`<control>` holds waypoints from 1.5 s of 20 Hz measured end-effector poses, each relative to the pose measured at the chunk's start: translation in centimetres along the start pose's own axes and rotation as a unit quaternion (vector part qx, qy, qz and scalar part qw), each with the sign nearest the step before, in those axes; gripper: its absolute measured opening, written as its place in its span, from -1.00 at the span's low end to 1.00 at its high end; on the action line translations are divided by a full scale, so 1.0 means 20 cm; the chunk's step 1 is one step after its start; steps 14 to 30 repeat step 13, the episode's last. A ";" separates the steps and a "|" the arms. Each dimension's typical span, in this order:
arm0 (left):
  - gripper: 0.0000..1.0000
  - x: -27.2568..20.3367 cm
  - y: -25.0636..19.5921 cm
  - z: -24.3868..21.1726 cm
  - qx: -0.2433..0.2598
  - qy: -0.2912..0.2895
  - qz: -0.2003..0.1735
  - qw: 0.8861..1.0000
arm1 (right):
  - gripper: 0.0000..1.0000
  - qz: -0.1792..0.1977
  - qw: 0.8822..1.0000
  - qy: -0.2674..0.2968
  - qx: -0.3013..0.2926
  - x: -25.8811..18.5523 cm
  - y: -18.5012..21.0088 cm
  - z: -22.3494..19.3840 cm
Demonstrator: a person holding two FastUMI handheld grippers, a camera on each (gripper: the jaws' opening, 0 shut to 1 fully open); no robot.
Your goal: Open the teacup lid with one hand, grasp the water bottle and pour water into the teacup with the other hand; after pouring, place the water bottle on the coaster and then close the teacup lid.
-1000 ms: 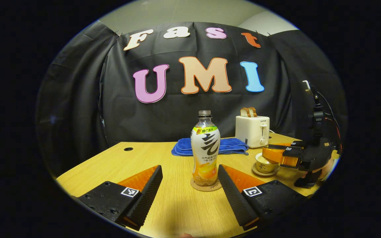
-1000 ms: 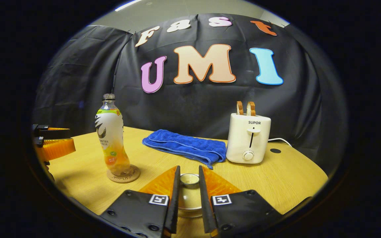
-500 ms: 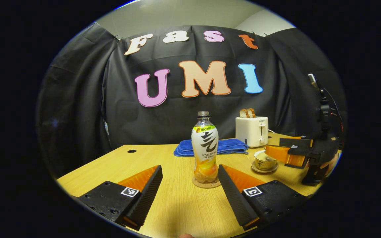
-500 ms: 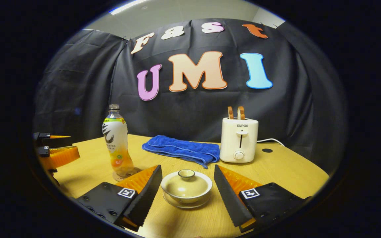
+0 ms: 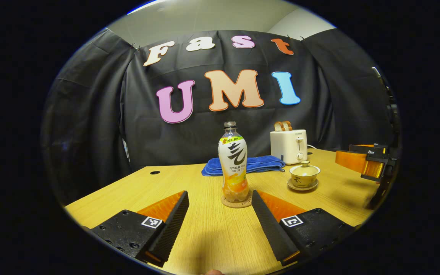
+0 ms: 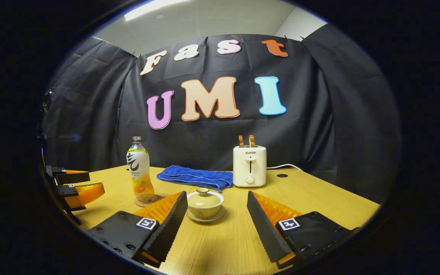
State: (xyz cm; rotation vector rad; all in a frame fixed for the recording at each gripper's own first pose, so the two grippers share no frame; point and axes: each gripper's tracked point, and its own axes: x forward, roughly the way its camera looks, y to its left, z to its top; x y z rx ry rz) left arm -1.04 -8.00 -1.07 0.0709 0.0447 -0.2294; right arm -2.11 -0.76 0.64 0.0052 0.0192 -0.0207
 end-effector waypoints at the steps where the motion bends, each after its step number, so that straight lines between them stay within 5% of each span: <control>1: 0.93 -0.01 0.00 0.00 -0.001 0.002 0.003 1.000 | 0.97 -0.004 1.000 0.003 0.005 -0.02 -0.01 -0.02; 13: 0.92 -0.06 0.08 0.03 -0.020 -0.027 0.038 0.999 | 0.97 -0.020 1.000 -0.012 -0.002 -0.11 0.02 -0.04; 30: 0.92 -0.06 0.08 0.03 -0.020 -0.027 0.038 0.999 | 0.97 -0.020 1.000 -0.012 -0.002 -0.11 0.02 -0.04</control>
